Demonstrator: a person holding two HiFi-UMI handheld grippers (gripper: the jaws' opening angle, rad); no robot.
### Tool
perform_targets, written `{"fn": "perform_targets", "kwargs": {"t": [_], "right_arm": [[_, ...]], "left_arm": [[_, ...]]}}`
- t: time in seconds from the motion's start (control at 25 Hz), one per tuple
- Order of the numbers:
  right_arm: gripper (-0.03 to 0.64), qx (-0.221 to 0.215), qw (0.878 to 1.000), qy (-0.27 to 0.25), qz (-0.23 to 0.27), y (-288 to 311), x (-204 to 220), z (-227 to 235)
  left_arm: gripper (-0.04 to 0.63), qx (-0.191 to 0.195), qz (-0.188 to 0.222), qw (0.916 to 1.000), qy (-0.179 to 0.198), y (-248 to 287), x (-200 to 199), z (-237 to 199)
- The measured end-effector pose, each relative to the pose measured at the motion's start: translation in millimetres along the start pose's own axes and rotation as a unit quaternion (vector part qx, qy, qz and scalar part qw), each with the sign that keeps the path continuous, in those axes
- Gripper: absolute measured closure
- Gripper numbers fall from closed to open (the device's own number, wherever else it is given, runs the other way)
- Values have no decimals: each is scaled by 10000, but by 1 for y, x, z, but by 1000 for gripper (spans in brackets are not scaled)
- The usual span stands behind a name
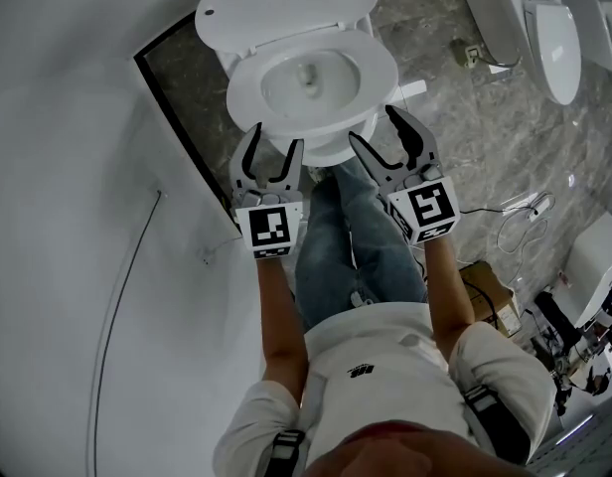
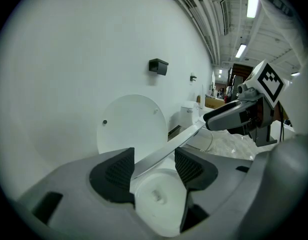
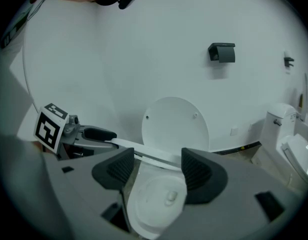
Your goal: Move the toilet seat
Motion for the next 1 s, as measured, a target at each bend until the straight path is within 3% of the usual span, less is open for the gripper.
{"fn": "perform_targets", "kwargs": {"t": [0.52, 1.0], "right_arm": [[307, -138, 9998, 143, 93, 16, -32, 17], [308, -200, 9996, -94, 154, 29, -61, 28]], "left_arm": [[324, -46, 133, 9998, -173, 9, -26, -20], [328, -90, 251, 9991, -321, 20, -50, -39]]}}
Point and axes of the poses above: the fingertips, and each gripper's own axes: y forward along the fingers, z to its right, x out of its underside, the point moved 10 cm from there along -y, backward along the fingers, and after that the axes turned 14 degrees about -z, right-handed, at the moved point
